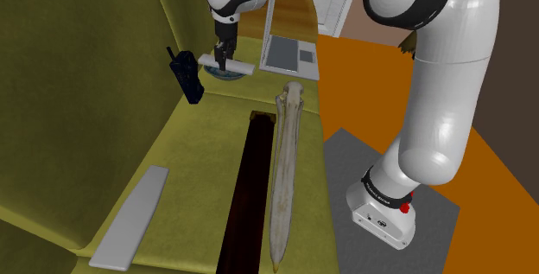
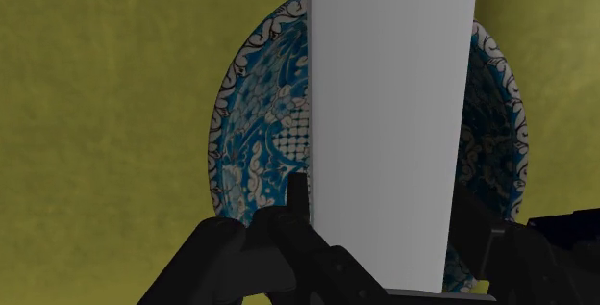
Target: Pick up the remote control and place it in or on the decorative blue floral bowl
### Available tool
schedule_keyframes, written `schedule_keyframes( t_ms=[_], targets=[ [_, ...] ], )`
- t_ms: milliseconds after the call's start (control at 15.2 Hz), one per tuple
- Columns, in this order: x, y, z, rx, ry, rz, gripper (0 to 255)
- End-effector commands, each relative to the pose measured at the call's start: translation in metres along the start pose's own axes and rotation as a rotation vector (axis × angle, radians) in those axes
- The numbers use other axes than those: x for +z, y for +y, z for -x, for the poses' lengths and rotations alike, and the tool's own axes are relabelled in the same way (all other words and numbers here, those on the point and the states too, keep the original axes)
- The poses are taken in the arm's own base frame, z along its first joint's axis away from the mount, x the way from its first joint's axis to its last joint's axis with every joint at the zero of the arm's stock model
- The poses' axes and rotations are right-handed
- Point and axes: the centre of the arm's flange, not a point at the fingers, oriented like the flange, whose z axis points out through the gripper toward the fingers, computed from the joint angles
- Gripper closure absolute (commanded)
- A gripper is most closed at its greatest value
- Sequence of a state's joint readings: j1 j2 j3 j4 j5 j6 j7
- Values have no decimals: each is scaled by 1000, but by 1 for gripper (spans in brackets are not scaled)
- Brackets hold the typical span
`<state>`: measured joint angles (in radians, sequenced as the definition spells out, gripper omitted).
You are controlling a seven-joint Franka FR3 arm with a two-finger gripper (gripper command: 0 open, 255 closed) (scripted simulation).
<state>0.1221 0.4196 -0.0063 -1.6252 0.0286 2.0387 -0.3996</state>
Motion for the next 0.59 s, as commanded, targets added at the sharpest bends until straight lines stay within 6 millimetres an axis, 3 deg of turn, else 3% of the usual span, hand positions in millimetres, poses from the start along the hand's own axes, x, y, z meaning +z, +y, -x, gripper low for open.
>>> schedule_keyframes(
  t_ms=[0, 264, 330, 528],
  targets=[
    [1, 0, 0, 0, 1, 0, 255],
    [1, 0, 0, 0, 1, 0, 255],
    [1, 0, 0, 0, 1, 0, 0],
    [1, 0, 0, 0, 1, 0, 0]
  ],
)
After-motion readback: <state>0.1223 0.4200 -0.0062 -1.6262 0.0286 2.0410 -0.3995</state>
